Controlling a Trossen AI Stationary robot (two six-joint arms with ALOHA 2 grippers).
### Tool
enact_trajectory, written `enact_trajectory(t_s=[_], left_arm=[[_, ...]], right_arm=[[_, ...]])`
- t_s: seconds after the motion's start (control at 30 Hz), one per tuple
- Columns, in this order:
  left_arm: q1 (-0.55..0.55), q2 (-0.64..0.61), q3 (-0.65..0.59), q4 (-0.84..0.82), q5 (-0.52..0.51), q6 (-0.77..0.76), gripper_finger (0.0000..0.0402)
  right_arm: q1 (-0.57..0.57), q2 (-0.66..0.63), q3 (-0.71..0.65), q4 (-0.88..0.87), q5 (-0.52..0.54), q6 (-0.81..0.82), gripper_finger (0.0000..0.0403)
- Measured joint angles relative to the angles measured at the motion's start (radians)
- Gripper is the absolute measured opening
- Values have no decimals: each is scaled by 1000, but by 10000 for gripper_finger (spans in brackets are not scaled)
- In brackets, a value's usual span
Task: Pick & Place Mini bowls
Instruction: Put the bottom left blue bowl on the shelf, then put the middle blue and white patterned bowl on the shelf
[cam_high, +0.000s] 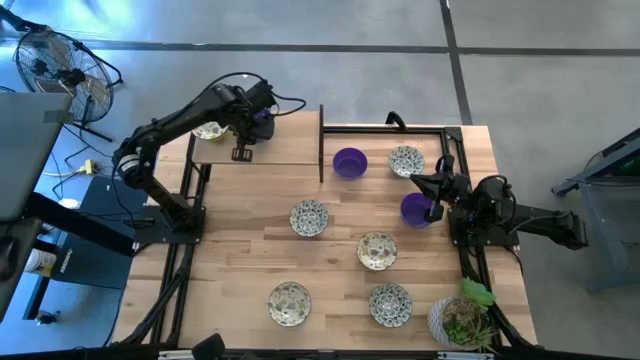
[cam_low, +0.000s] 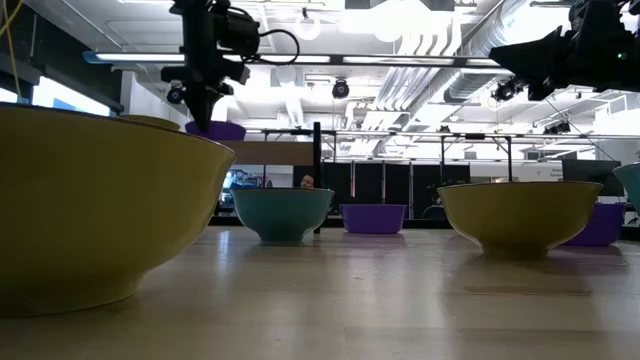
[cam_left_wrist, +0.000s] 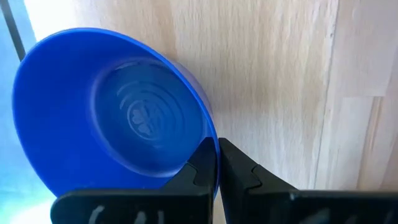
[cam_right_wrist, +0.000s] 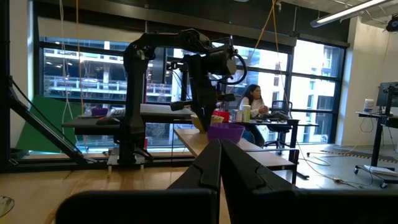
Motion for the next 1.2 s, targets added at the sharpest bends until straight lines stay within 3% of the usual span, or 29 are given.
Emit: enact_trajectory(t_s=[0.23, 0.67, 0.87, 1.03, 1.2], left_arm=[[0, 0, 0, -1, -7, -7, 4], [-1, -2, 4, -7, -56, -3, 64], [-23, -10, 89, -47, -78, 3, 87], [-106, -38, 167, -57, -81, 1, 75], [-237, -112, 108, 81, -75, -78, 30]], right_arm=[[0, 0, 0, 0, 0, 0, 0], [0, 0, 0, 0, 2, -1, 0], [0, 0, 0, 0, 2, -2, 0], [0, 0, 0, -2, 2, -2, 0], [0, 0, 0, -4, 2, -3, 0]])
